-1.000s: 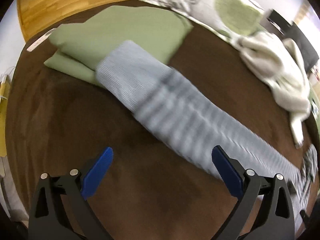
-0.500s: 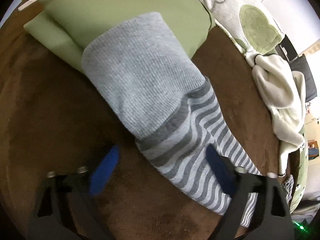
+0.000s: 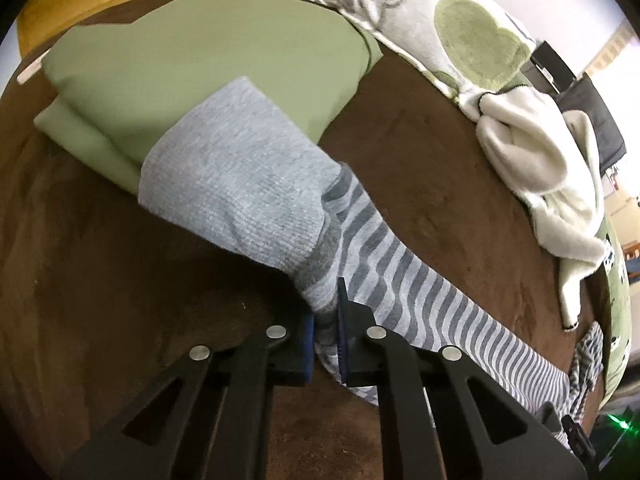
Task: Fold large clothes
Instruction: 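Close the left gripper on the sleeve cuff and lift it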
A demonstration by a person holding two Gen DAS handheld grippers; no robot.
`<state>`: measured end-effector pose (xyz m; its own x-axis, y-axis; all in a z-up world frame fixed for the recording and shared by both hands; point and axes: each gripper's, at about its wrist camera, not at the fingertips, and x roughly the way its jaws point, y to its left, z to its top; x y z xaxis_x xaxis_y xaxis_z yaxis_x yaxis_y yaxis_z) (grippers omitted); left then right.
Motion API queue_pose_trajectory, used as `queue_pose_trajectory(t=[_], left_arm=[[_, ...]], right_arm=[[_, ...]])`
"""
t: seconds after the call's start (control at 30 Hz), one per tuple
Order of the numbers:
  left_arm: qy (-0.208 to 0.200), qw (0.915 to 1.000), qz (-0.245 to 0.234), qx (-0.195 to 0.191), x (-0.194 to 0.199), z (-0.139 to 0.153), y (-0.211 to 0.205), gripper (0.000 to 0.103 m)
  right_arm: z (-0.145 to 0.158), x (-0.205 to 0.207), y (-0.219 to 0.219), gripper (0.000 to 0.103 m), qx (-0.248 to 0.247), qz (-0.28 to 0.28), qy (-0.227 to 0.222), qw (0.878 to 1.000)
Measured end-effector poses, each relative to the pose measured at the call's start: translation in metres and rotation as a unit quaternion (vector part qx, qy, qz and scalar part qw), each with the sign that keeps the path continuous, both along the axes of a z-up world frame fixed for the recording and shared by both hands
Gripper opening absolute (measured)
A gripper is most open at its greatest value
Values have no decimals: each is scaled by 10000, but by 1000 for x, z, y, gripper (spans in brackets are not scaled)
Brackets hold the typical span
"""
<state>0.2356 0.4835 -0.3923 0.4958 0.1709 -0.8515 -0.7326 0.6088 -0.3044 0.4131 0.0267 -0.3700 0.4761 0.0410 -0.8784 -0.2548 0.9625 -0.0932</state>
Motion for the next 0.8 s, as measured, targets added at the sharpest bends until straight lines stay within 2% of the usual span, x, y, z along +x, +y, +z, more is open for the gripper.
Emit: queue_pose_trajectory(t=[0.13, 0.4, 0.63, 0.73, 0.8], left_arm=[[-78, 9999, -100, 103, 4, 9, -3, 11], [-25, 9950, -670, 744, 16, 40, -26, 11], [-250, 9910, -847, 1009, 22, 72, -45, 11], [-422, 9859, -1081, 1203, 27, 99, -65, 11], [-522, 9797, -1337, 1396, 35, 123, -86, 11]], right_arm=[[-19, 6, 1, 87, 18, -77, 212, 9997], [-34, 10, -1, 87, 147, -187, 344, 9991], [-16, 5, -1, 88, 96, -112, 208, 9997], [4, -2, -7, 88, 91, -28, 29, 10000], [17, -7, -16, 88, 54, 15, -59, 10000]])
